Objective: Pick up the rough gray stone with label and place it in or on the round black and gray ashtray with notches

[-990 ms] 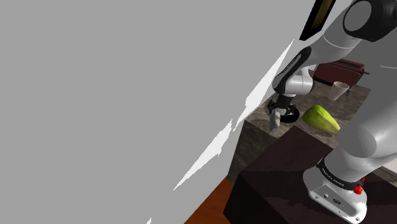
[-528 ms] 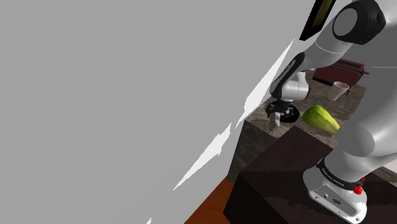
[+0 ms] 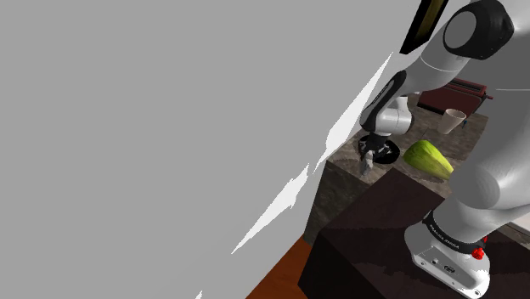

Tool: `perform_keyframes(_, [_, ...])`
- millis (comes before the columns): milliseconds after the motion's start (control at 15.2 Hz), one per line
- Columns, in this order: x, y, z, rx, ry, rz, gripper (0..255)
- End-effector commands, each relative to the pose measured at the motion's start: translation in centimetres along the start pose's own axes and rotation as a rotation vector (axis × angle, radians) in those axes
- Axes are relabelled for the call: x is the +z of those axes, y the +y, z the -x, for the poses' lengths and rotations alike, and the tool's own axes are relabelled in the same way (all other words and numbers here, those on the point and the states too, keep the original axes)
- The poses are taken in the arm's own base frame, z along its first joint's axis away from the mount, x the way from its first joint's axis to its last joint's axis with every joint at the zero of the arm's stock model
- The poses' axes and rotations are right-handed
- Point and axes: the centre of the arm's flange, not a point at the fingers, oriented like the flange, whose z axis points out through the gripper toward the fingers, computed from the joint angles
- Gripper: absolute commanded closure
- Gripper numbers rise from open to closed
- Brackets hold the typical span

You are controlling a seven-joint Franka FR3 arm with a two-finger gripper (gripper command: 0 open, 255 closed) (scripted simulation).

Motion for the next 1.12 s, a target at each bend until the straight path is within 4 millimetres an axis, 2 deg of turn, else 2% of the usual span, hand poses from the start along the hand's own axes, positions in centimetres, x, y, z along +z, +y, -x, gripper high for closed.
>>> perform_keyframes(0, [0.0, 0.0, 0.0, 0.0, -0.001, 0.0, 255])
perform_keyframes(462, [0.0, 0.0, 0.0, 0.0, -0.001, 0.0, 255])
perform_keyframes(1056, [-4.7, 0.0, 0.3, 0.0, -0.001, 0.0, 255])
